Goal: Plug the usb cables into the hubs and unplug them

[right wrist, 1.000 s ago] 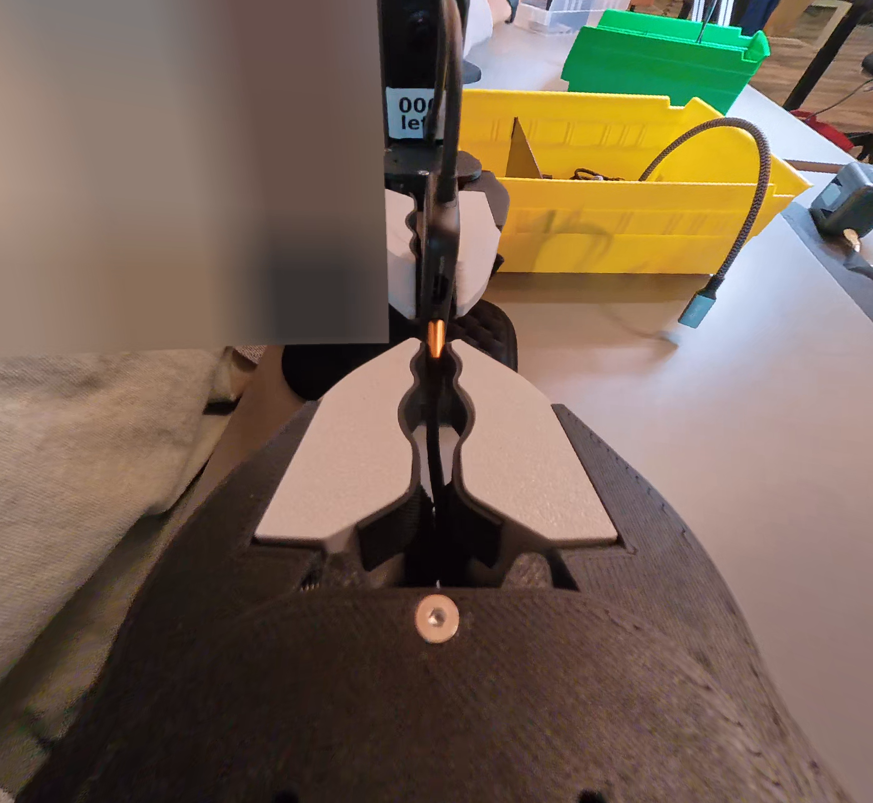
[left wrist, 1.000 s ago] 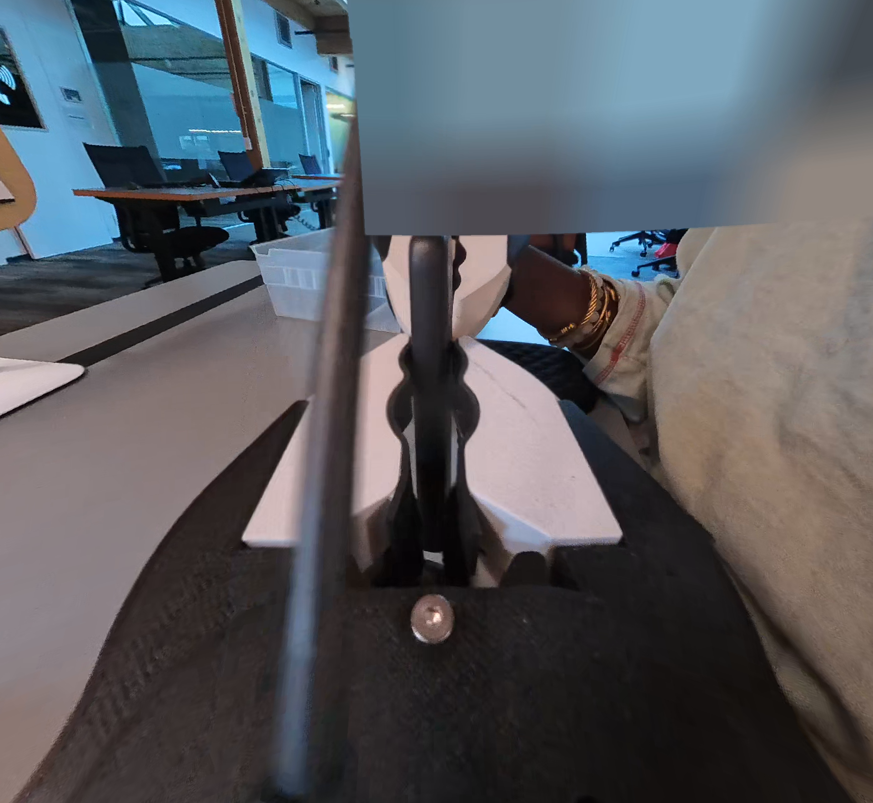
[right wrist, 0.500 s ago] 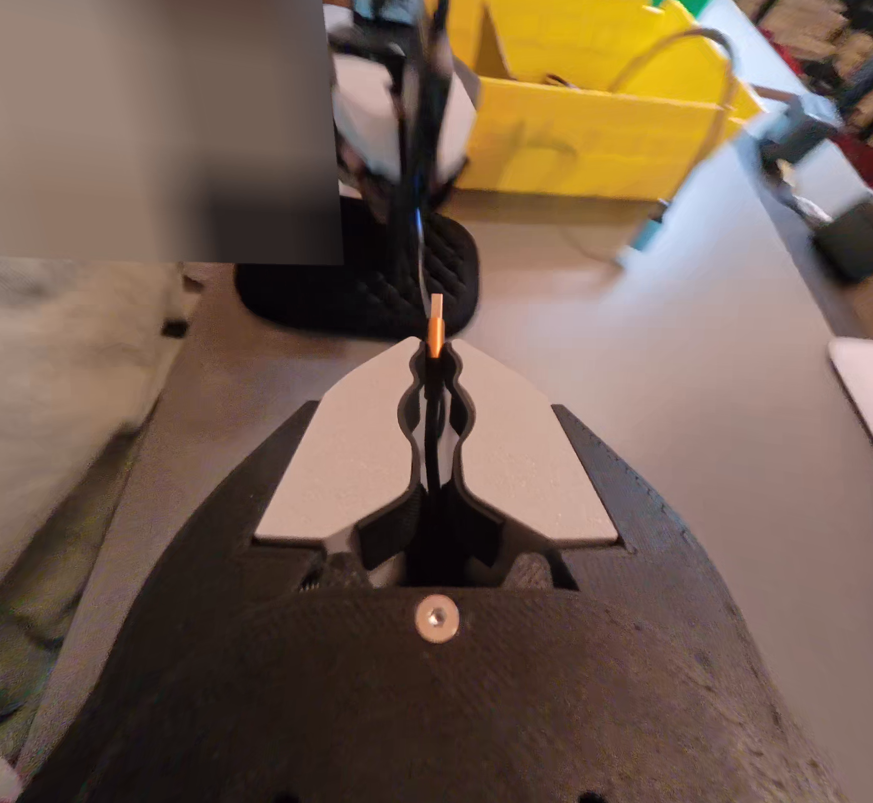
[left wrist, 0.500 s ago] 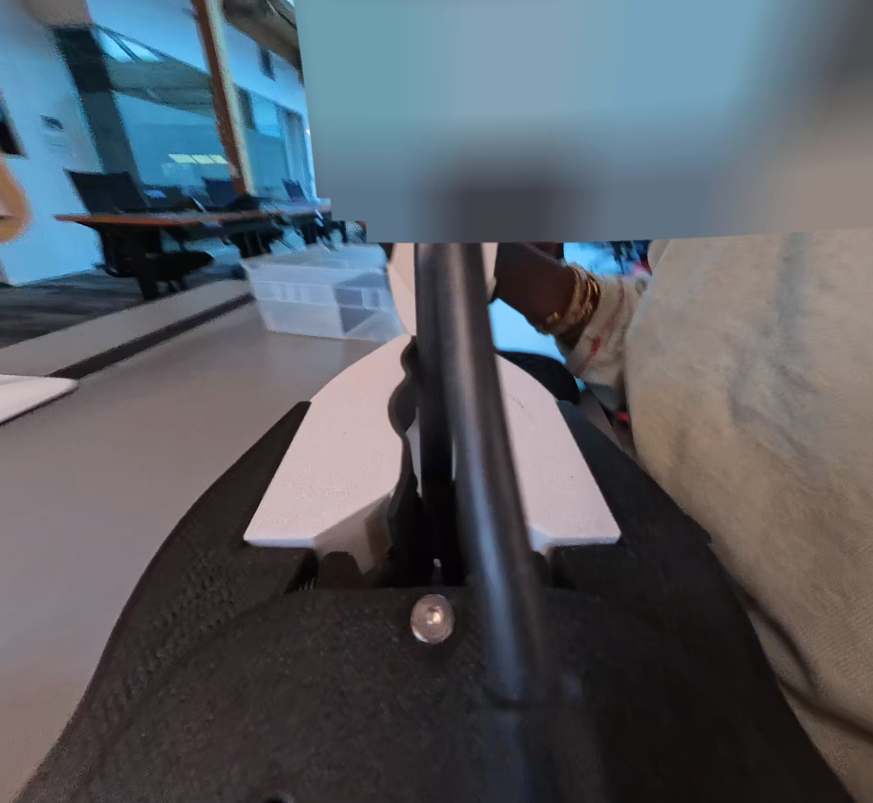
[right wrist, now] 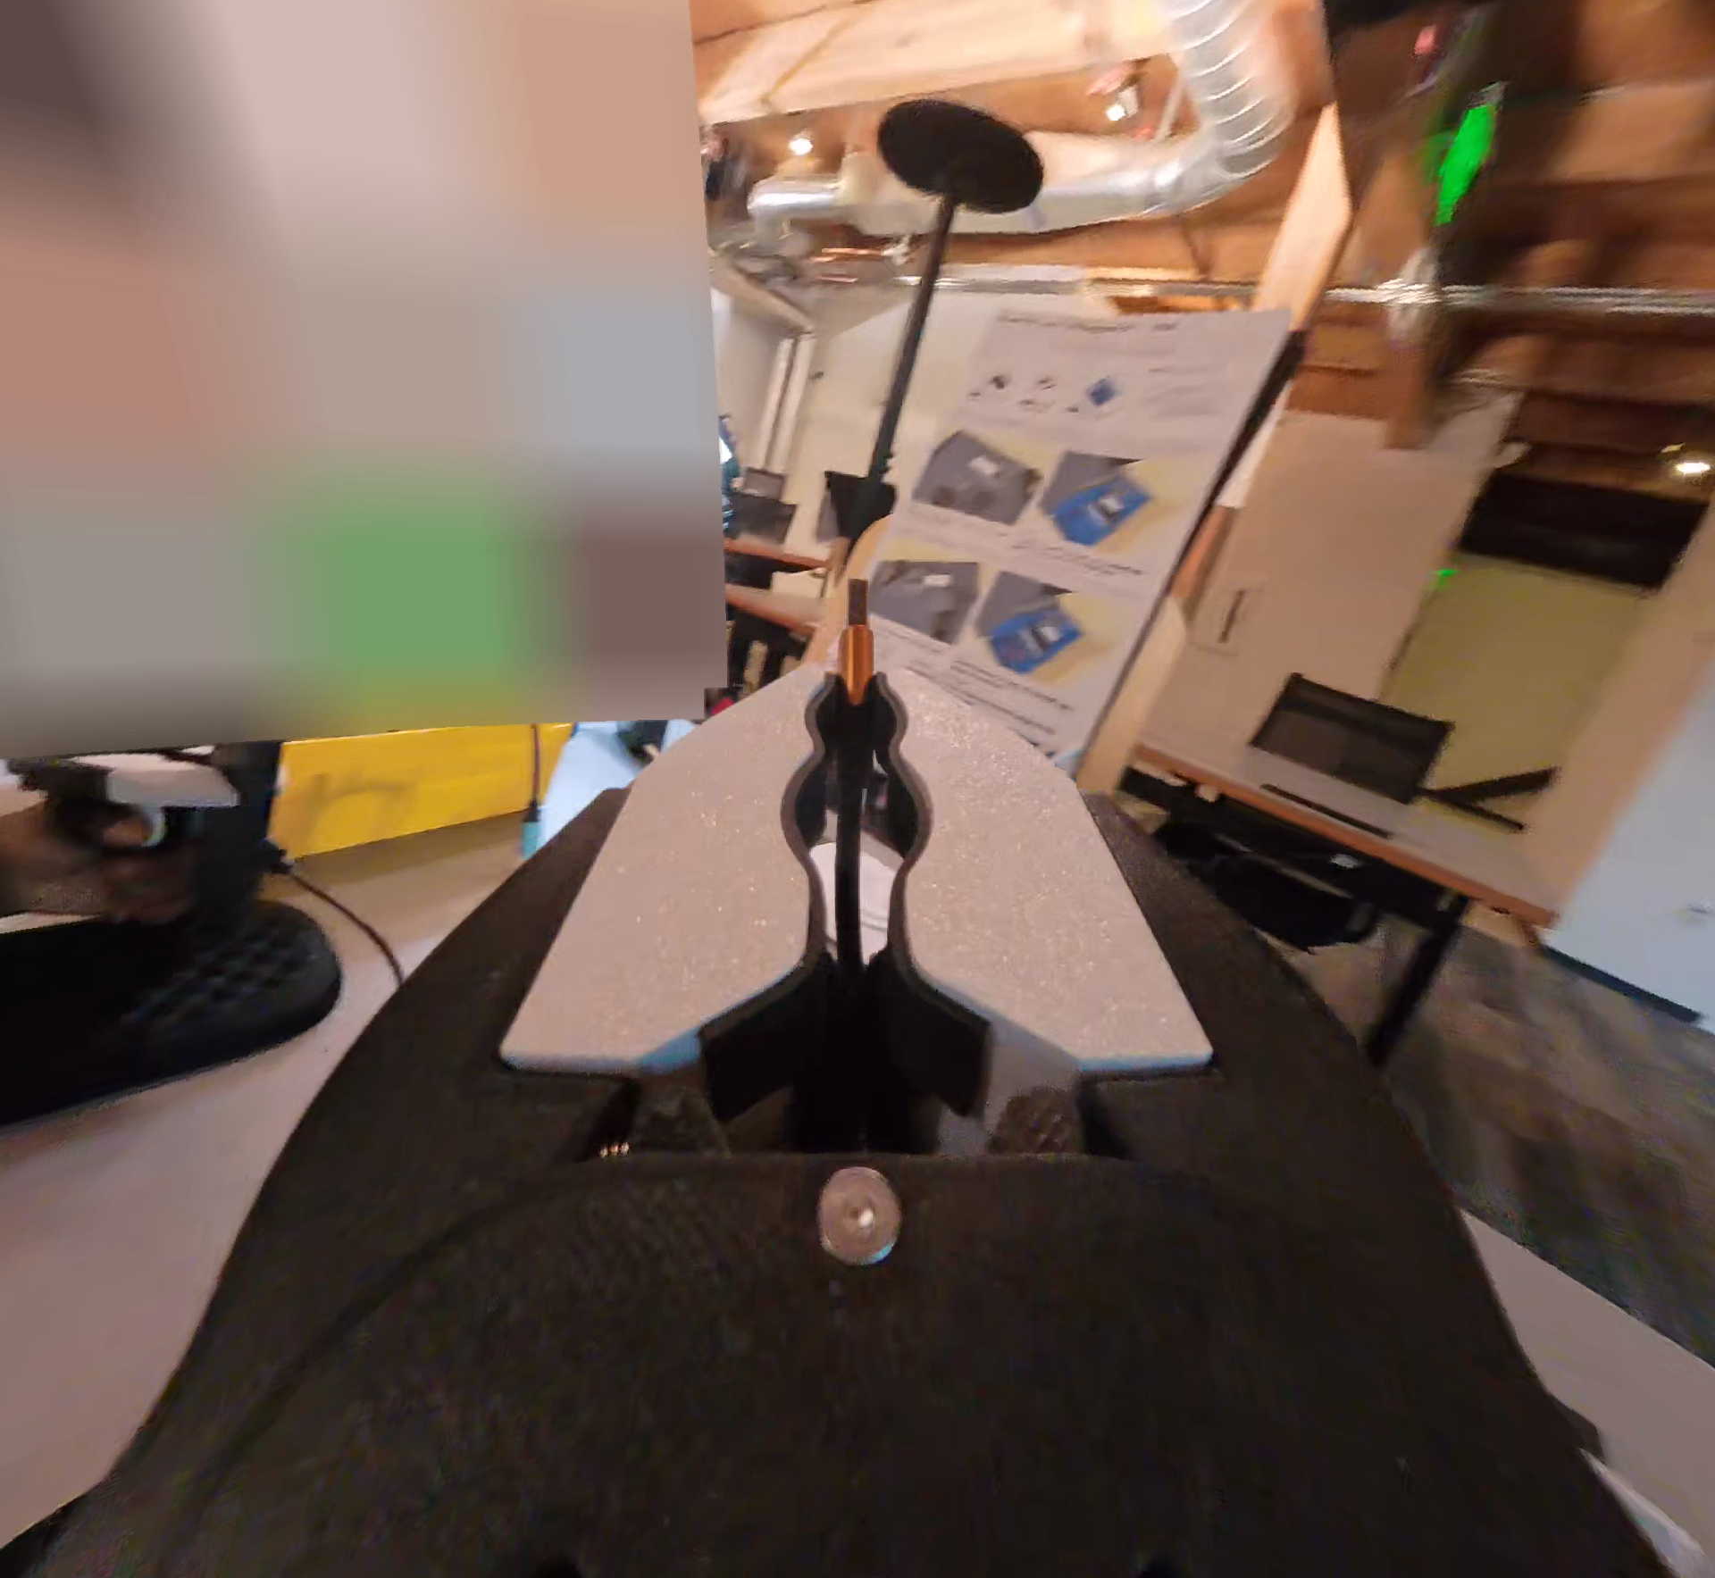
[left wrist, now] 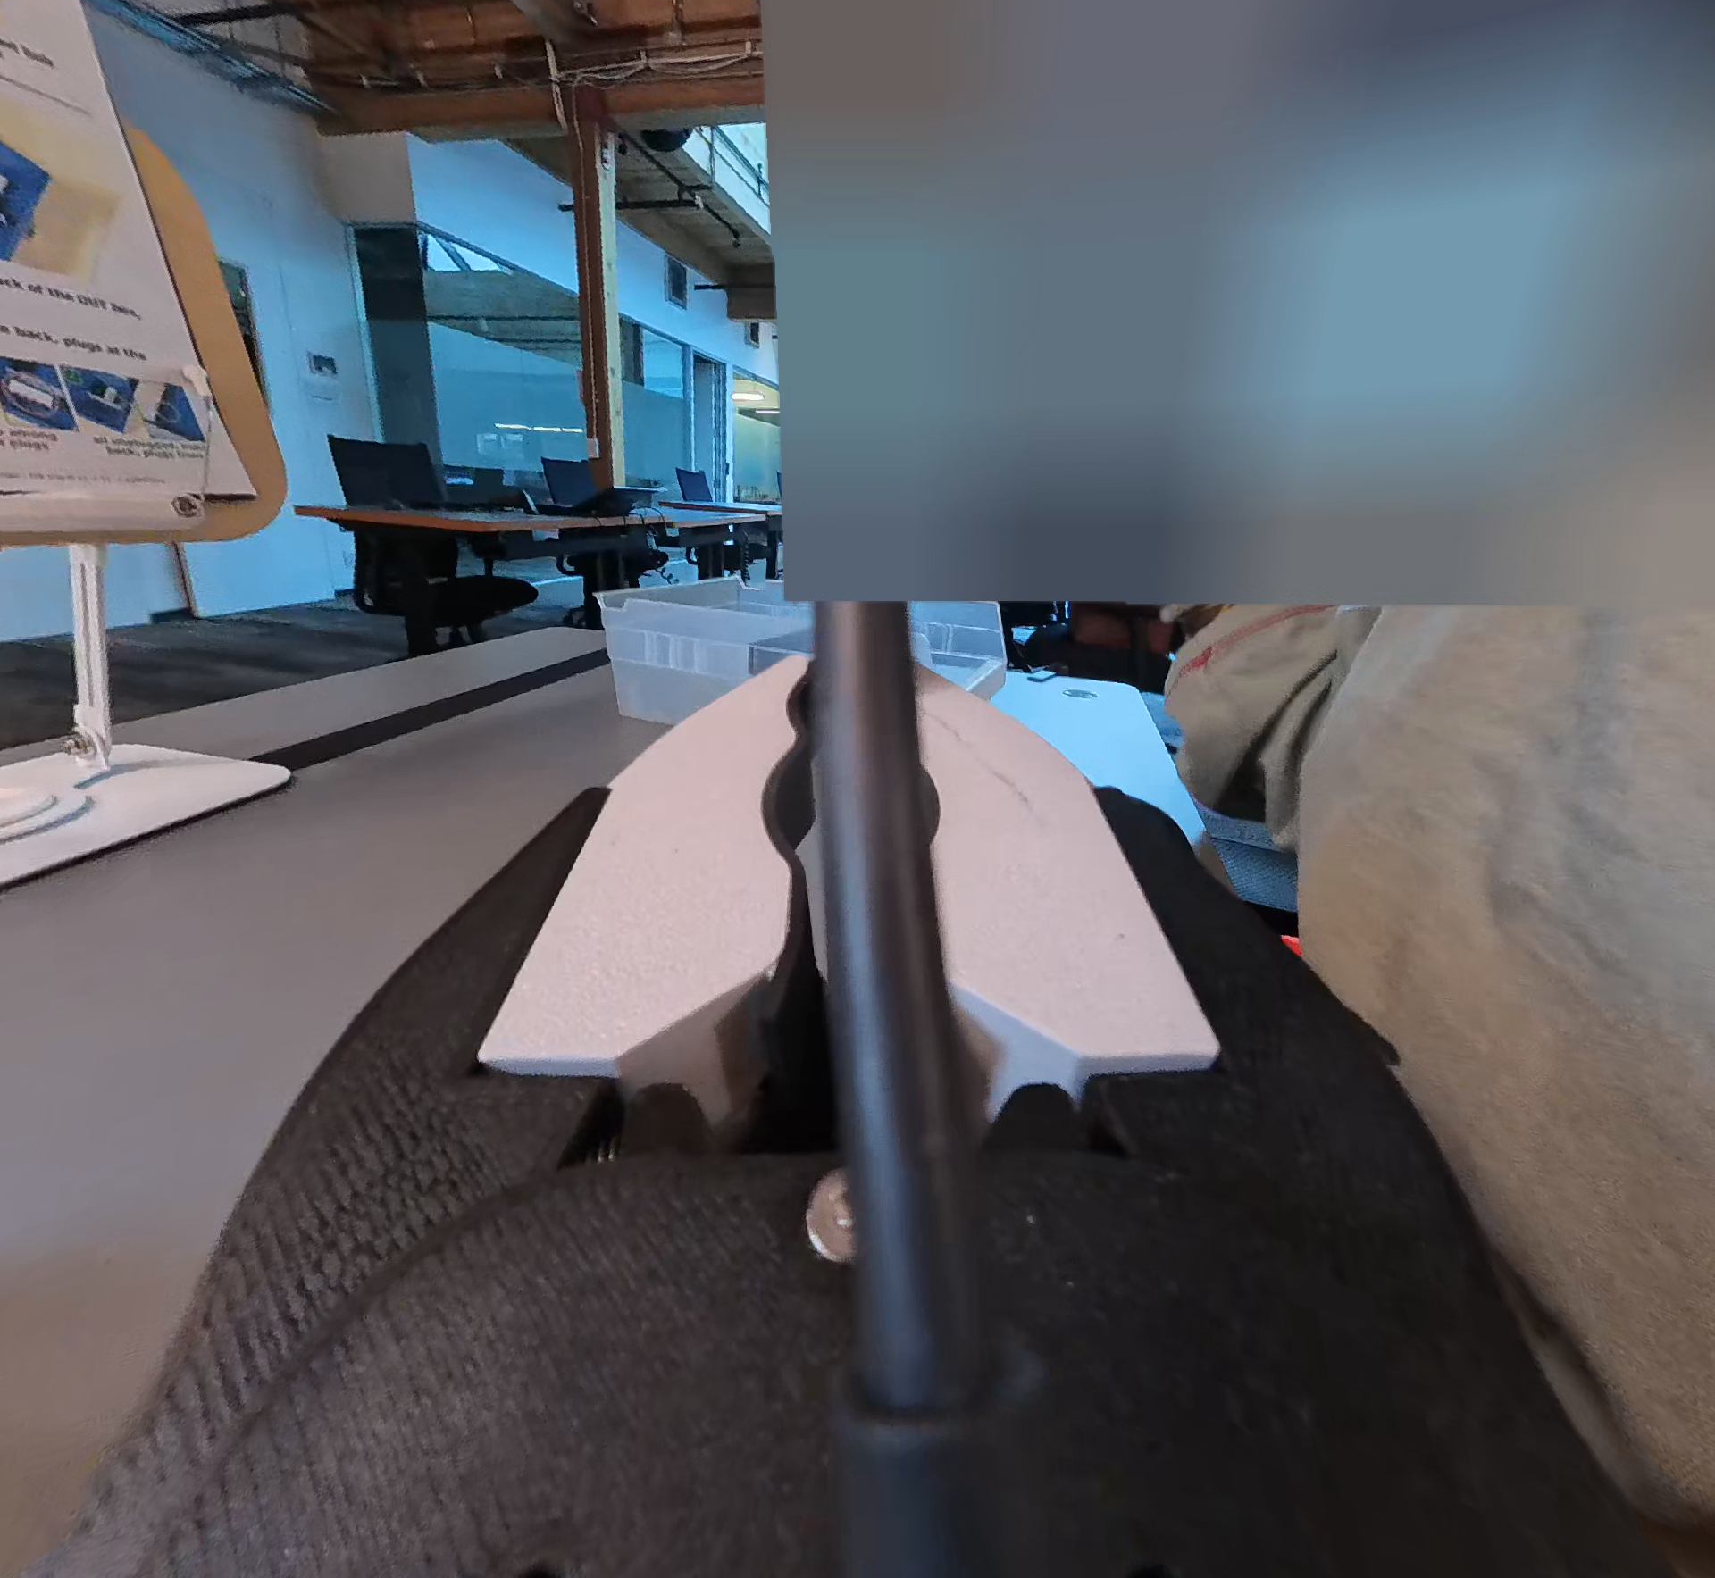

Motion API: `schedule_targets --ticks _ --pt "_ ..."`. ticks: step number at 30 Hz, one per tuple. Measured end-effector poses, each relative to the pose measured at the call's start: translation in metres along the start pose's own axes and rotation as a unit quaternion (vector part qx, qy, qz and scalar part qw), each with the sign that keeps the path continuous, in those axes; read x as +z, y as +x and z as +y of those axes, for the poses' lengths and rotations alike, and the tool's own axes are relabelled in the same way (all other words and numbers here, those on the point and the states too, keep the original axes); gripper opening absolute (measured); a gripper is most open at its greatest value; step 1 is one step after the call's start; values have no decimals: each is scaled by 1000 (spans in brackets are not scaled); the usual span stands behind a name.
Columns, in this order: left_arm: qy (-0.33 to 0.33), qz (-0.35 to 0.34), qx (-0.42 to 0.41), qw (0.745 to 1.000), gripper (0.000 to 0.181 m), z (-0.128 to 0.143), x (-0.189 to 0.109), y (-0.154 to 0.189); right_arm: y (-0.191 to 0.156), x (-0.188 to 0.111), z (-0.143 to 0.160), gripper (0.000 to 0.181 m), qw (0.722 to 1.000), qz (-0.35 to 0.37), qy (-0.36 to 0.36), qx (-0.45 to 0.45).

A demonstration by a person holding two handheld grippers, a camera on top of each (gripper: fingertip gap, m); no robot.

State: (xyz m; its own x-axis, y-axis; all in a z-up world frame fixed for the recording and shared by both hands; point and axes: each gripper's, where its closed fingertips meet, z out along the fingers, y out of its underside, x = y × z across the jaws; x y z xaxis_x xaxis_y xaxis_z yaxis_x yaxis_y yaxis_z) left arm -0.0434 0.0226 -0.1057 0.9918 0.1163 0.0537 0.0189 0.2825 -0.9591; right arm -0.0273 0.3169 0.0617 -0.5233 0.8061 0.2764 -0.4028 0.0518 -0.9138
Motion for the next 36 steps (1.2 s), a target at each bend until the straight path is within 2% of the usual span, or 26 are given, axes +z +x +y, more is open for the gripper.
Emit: schedule_targets --ticks 3,5,9,15,17,19,22,24,26,29,32,34,36 --pt "-6 4 1 1000 12 4 2 2 24 -24 -4 6 999 47 4 -12" --pt "-4 7 -1 1000 12 3 2 2 39 -36 8 7 997 71 -18 -13" --pt "-4 7 -2 1000 12 4 2 2 58 -46 51 7 994 74 -70 40" --pt "-7 8 -3 1000 12 5 2 2 61 -35 109 7 985 38 -128 106" --pt "-5 7 -5 1000 12 5 2 1 64 -36 139 7 975 37 -187 112" --pt "-4 7 -6 1000 12 5 2 1 66 -45 178 7 949 43 -289 118" --pt "-8 9 -7 1000 12 6 2 1 63 -69 231 7 887 38 -450 95" --pt "-10 10 -8 1000 12 7 3 1 61 -84 255 9 843 31 -534 60" --pt "-11 8 -11 1000 12 7 3 0 61 -93 268 15 813 27 -580 36" --pt "-14 3 -15 1000 12 8 3 -2 69 -99 274 27 791 47 -610 13" --pt "-17 -1 -19 1000 12 9 4 -4 79 -92 262 35 798 84 -597 -23" --pt "-18 -2 -23 1000 12 9 4 -5 82 -76 239 35 822 117 -555 -56" --pt "-19 -2 -26 999 12 10 4 -6 61 -39 201 33 878 105 -461 -69"
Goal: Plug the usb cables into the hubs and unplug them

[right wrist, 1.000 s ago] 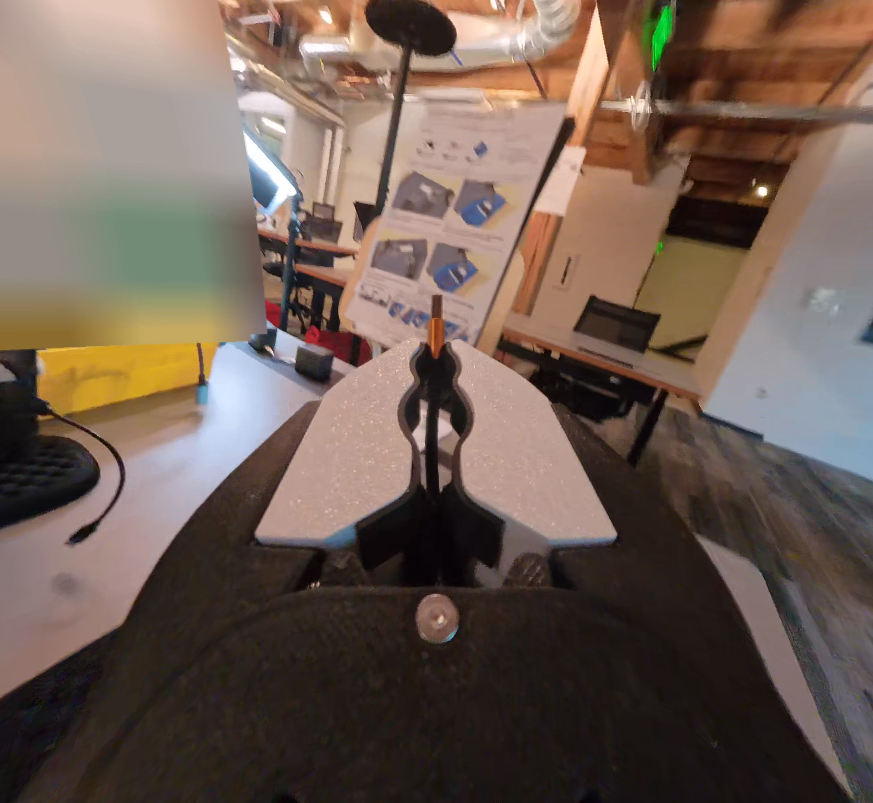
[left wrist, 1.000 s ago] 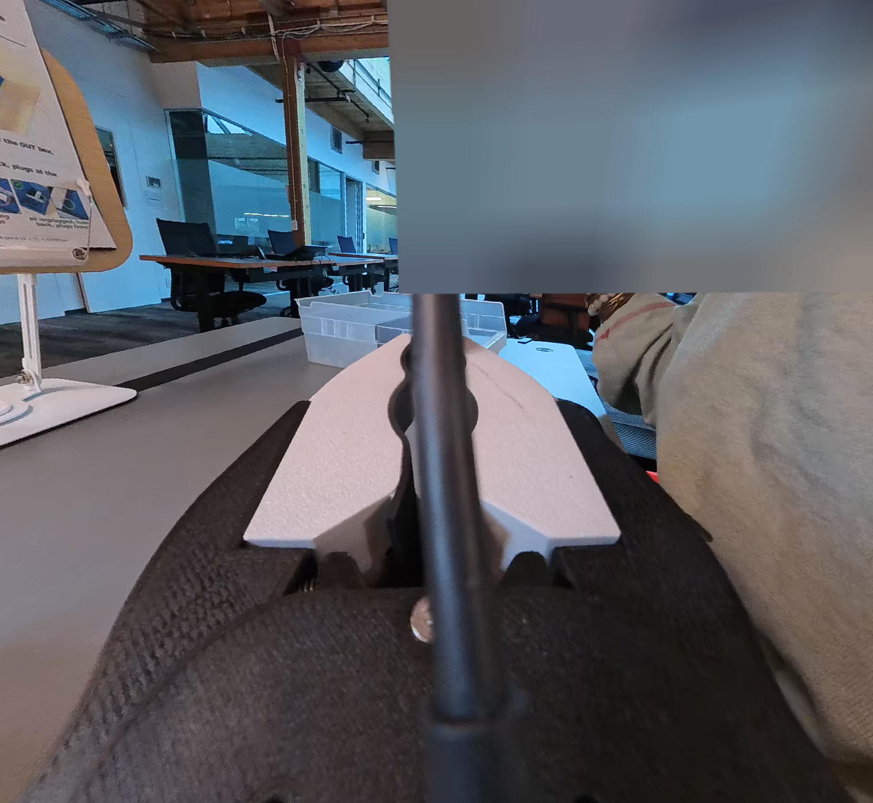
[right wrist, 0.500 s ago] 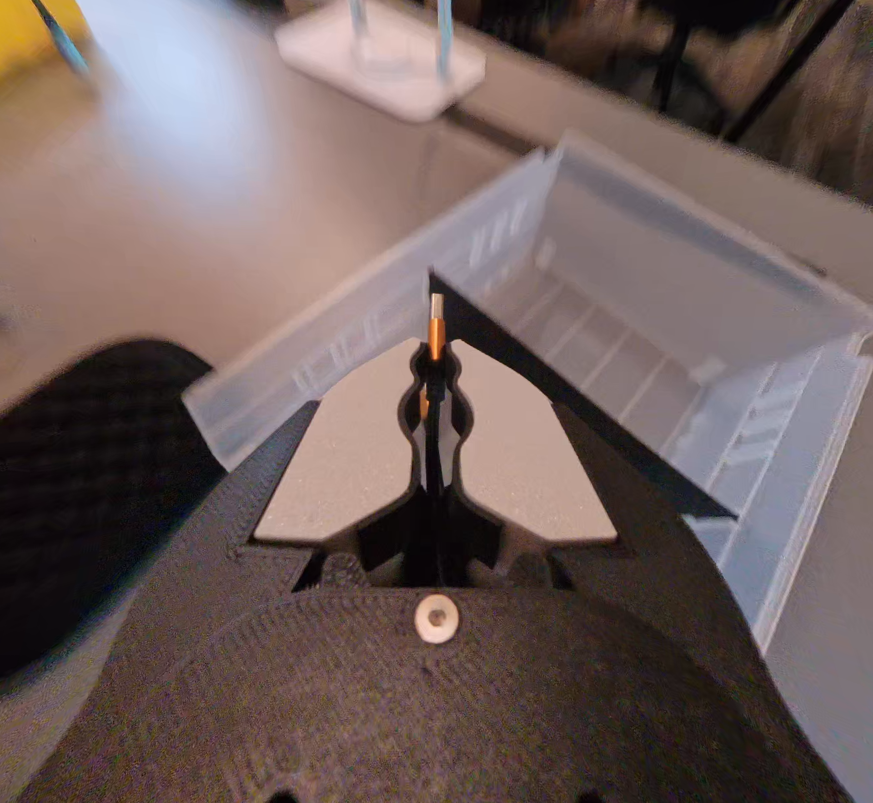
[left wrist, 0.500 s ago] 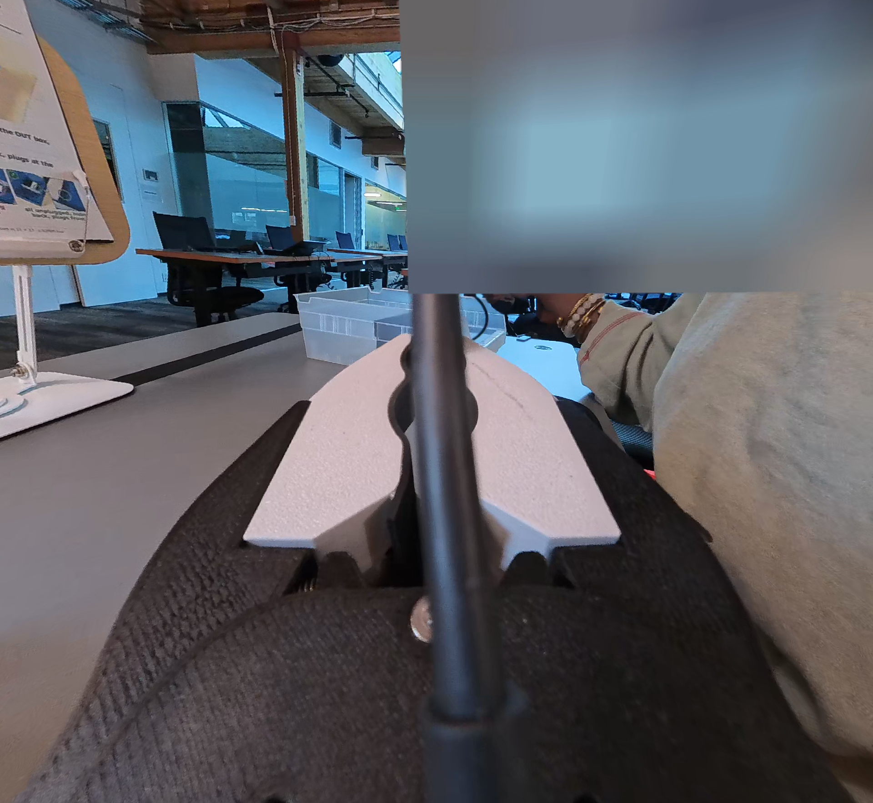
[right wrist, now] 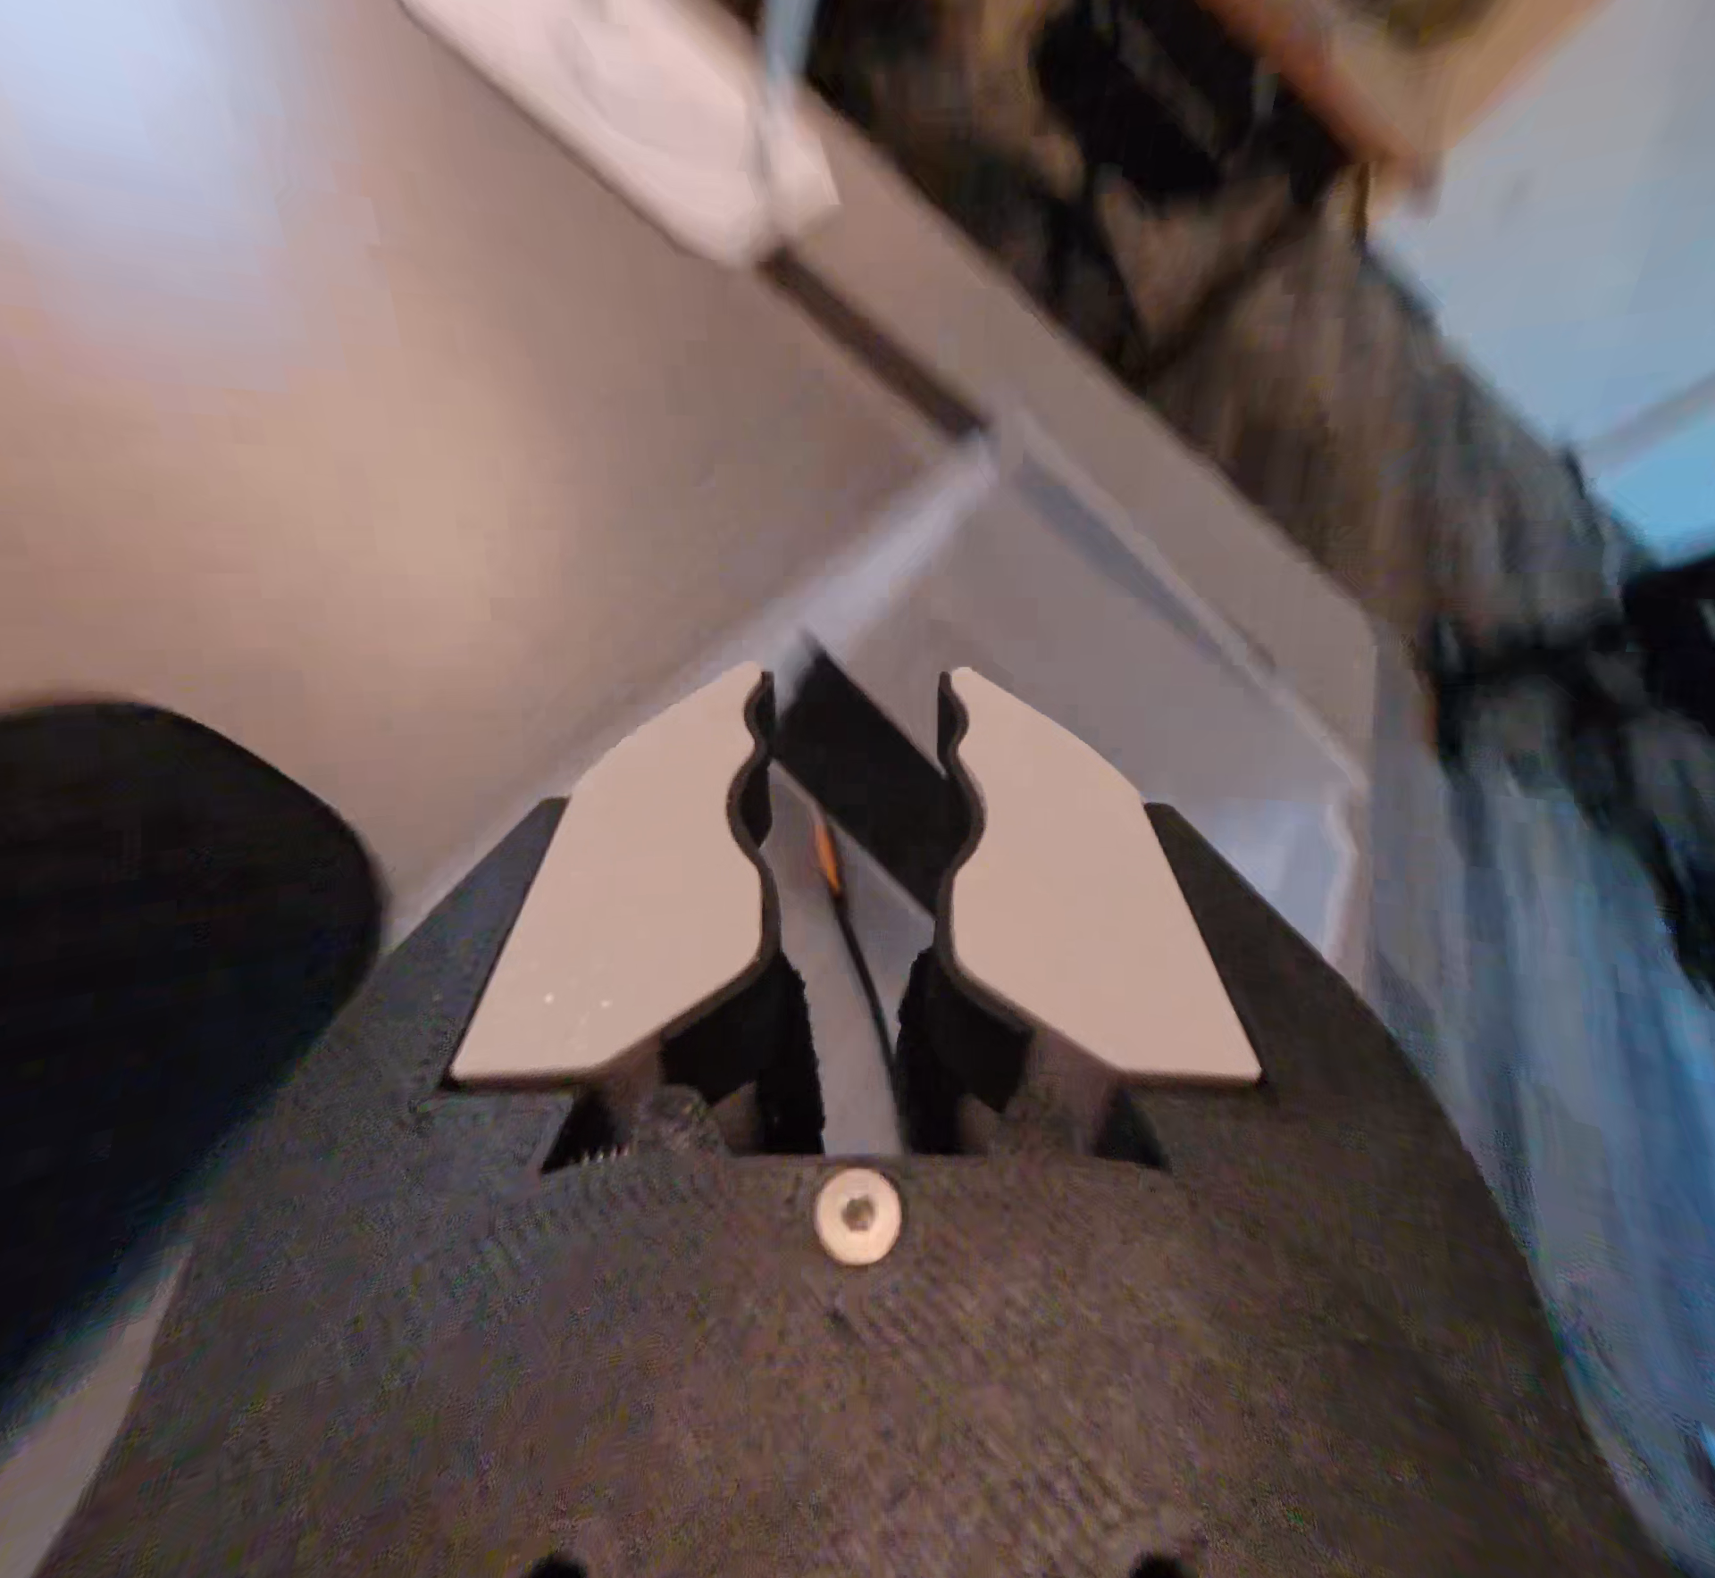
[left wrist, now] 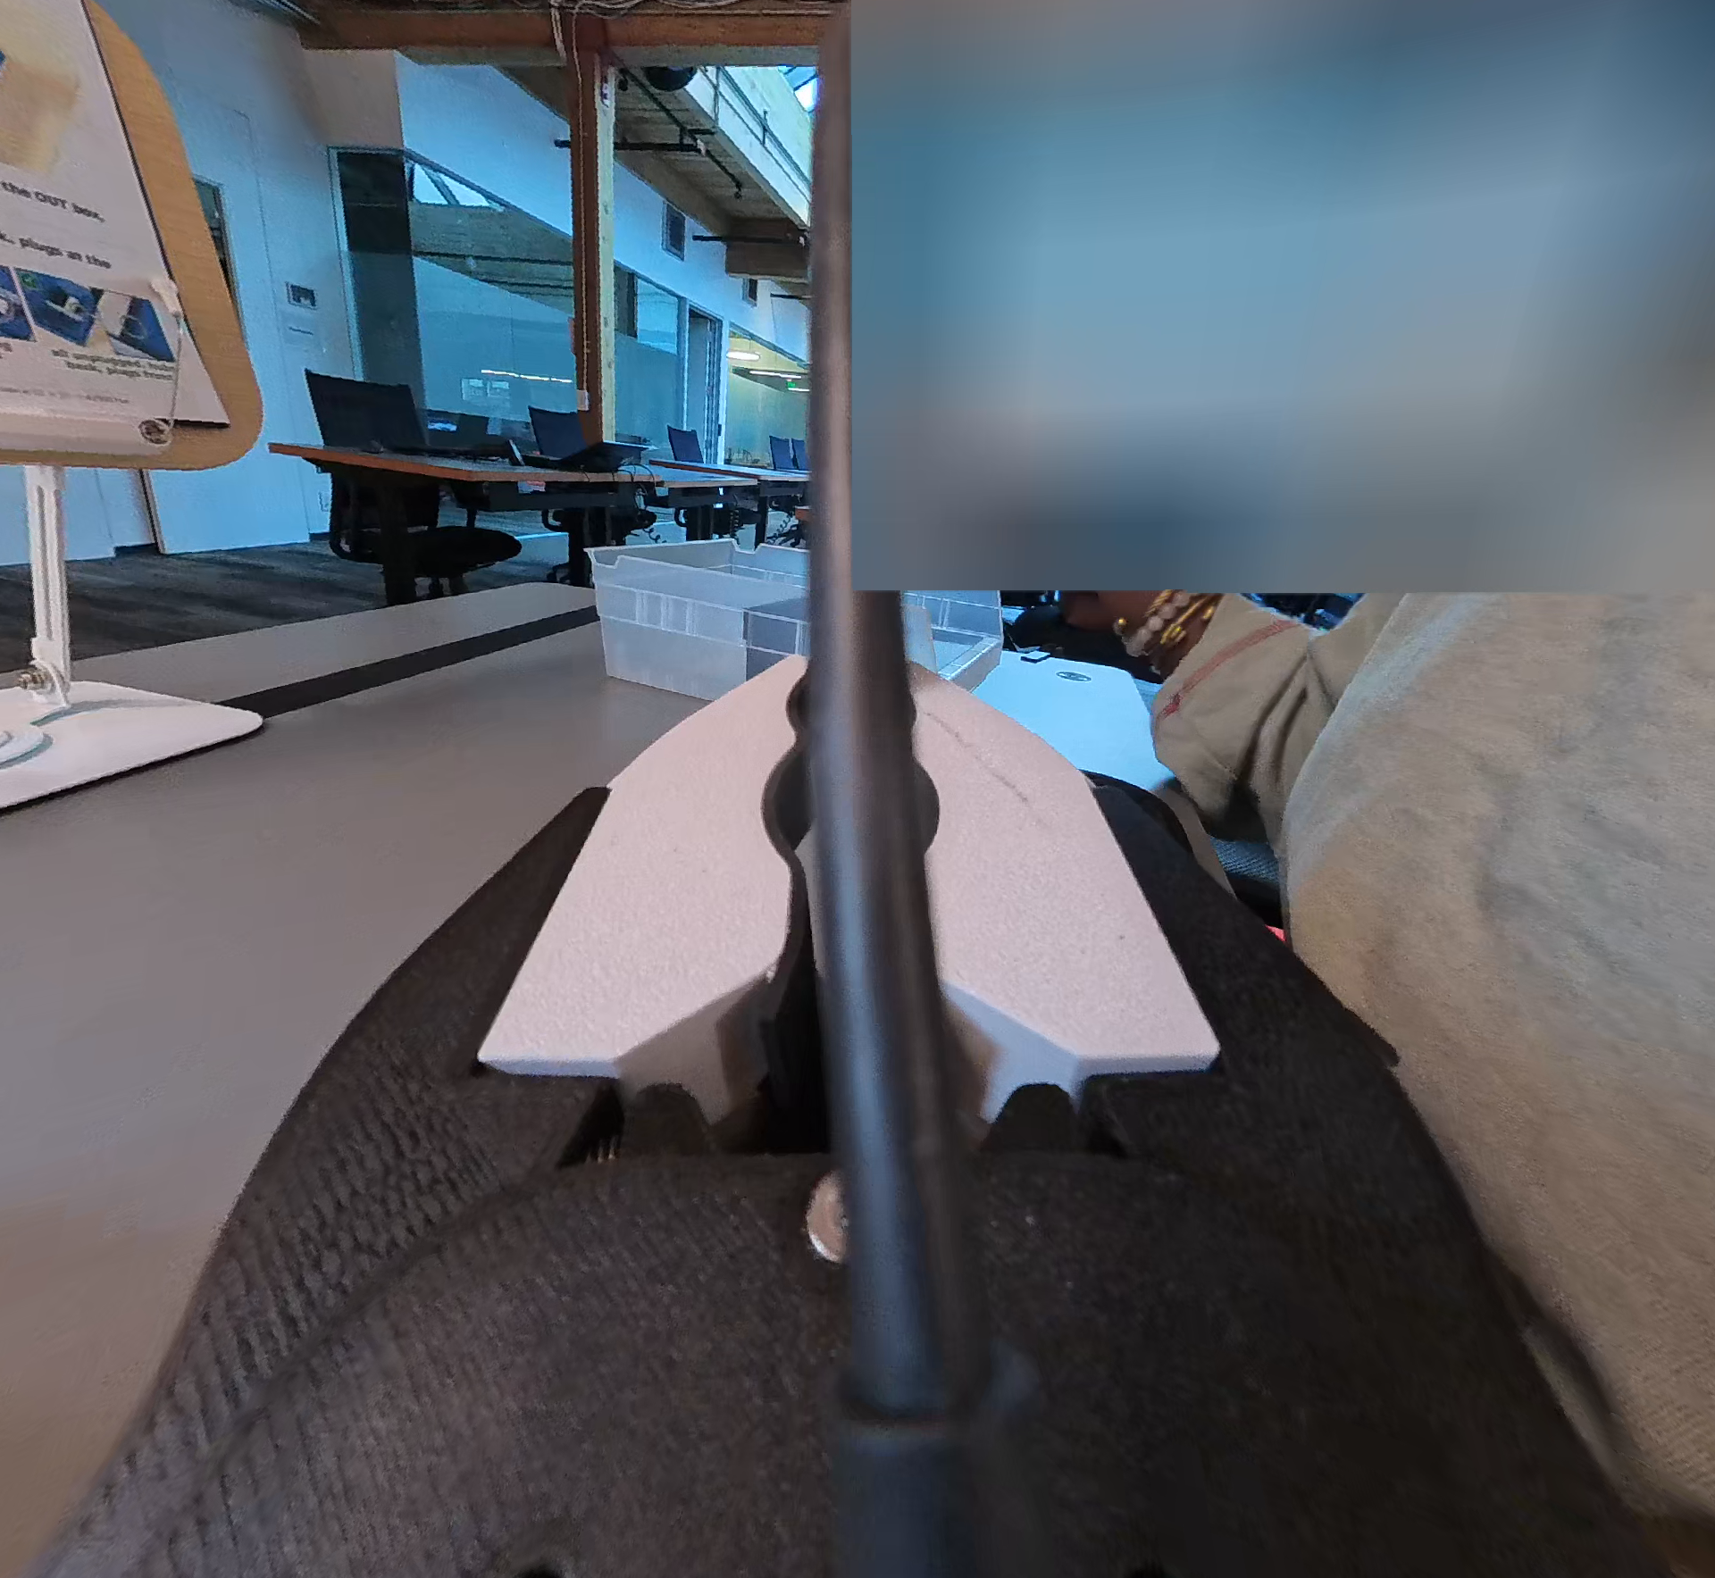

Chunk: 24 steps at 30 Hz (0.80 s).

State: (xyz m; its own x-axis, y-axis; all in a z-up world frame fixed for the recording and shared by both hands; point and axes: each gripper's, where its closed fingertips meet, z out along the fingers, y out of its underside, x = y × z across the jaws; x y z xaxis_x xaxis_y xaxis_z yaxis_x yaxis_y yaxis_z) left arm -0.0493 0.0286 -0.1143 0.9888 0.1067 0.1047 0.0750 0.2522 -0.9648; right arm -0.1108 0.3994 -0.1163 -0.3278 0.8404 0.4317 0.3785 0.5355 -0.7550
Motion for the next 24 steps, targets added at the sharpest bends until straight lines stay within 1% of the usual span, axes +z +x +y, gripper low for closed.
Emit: schedule_targets --ticks 1,2,3,4,5,6,8,9,11,13,14,15,24 --pt "0 0 0 1000 12 0 0 0 -19 -10 -33 31 997 -26 73 -3" --pt "-1 0 1 1000 12 0 0 0 -44 -22 -66 28 987 -67 147 -9" --pt "-2 1 1 1000 12 0 0 0 -75 -34 -96 26 969 -120 213 -18" --pt "-3 1 1 1000 12 1 1 0 -110 -44 -120 26 948 -182 260 -31" --pt "-4 2 1 1000 12 1 1 0 -148 -50 -137 26 924 -247 289 -46" --pt "-6 3 1 1000 12 2 1 0 -185 -53 -148 26 899 -313 301 -61" --pt "-9 8 6 1000 13 2 2 3 -250 -51 -158 23 856 -419 292 -83" --pt "-12 12 12 1000 13 3 2 5 -276 -46 -159 21 840 -456 276 -95" --pt "-19 17 22 999 13 5 3 8 -313 -32 -153 21 825 -496 237 -131" --pt "-22 20 29 999 12 6 4 10 -332 -19 -147 20 818 -512 212 -156" --pt "-23 21 29 999 12 6 4 10 -338 -16 -145 17 813 -521 204 -157" --pt "-24 22 30 999 12 6 4 11 -342 -15 -144 8 810 -529 202 -155" --pt "-33 36 32 998 12 9 5 14 -346 -16 -141 8 796 -543 230 -139"
